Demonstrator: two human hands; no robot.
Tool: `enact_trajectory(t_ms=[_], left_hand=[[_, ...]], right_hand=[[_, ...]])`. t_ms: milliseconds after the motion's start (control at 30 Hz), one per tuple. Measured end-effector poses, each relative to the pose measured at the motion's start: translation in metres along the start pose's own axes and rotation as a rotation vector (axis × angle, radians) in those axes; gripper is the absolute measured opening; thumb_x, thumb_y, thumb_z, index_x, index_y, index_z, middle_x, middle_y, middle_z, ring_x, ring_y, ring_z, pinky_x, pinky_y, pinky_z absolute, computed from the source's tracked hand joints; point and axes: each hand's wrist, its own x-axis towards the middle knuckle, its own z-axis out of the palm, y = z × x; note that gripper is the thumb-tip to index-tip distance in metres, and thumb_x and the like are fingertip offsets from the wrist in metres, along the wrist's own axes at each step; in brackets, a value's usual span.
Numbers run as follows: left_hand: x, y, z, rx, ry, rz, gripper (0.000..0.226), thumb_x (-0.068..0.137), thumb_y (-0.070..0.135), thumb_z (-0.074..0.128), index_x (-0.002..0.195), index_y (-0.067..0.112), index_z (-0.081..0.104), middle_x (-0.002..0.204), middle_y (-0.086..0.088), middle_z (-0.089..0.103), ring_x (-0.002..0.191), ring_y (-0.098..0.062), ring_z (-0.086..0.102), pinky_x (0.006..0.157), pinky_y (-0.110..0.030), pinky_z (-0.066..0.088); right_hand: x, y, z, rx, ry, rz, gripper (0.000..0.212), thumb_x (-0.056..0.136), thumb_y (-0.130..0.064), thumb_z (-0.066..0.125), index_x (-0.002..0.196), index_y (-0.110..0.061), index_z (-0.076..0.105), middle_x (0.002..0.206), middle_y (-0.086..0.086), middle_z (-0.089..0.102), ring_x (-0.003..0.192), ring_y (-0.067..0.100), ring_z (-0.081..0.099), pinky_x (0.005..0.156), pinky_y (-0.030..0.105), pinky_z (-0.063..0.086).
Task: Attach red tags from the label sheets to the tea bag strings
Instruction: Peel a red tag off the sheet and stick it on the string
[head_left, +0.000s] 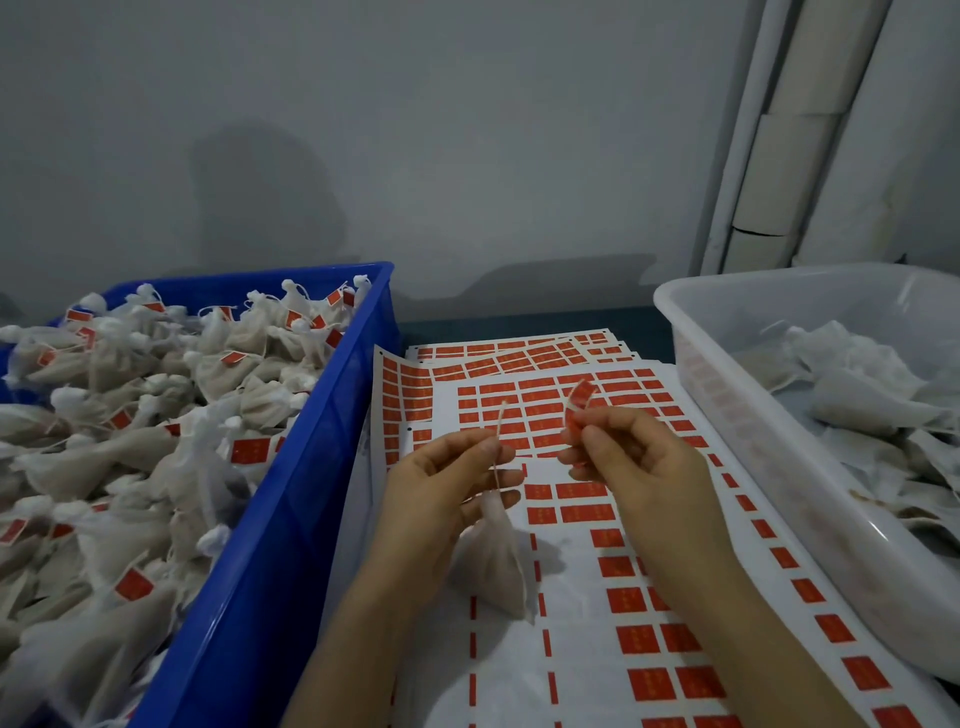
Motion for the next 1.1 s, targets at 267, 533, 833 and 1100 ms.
enact_trajectory(t_ms=[267,533,833,1100], left_hand=[[-0.004,-0.001,0.005,-0.063,-0.049,0.002,0.029,0.068,0.022,0.07,0.096,0.014,0.07,0.091,-0.006,0.075,0.082,-0.024,0.073,0.061,-0.026,0.057],[-0.006,-0.003,0.008,-0.029,-0.068,0.028,0.018,0.076,0.019,0.069,0.093,0.014,0.071,0.089,-0.004,0.074,0.08,-0.024,0.073,0.063,-0.027,0.058],[-0.012,-0.005,0.013,-0.005,-0.091,0.041,0.03,0.063,0.03,0.069,0.092,0.022,0.071,0.092,0.002,0.074,0.082,-0.019,0.072,0.067,-0.027,0.058],[-0.012,-0.005,0.013,-0.007,-0.084,0.032,0.015,0.077,0.022,0.066,0.09,0.02,0.073,0.092,-0.004,0.074,0.08,-0.022,0.072,0.068,-0.03,0.058]], right_hand=[[-0.006,0.002,0.005,0.12,-0.02,-0.068,0.008,0.081,-0.025,0.061,0.084,-0.031,0.057,0.076,-0.033,0.063,0.081,-0.014,0.06,0.055,0.0,0.041],[-0.009,-0.002,0.01,0.083,-0.108,-0.115,0.011,0.074,-0.042,0.053,0.083,-0.038,0.059,0.083,-0.043,0.058,0.088,-0.018,0.055,0.062,-0.003,0.04],[-0.011,0.002,0.016,0.152,-0.074,-0.068,0.02,0.076,-0.035,0.062,0.093,-0.041,0.055,0.083,-0.043,0.058,0.084,-0.022,0.055,0.055,-0.001,0.04],[-0.011,0.001,0.016,0.168,-0.06,-0.053,0.02,0.076,-0.036,0.061,0.095,-0.038,0.054,0.084,-0.038,0.06,0.085,-0.016,0.057,0.057,0.001,0.042]])
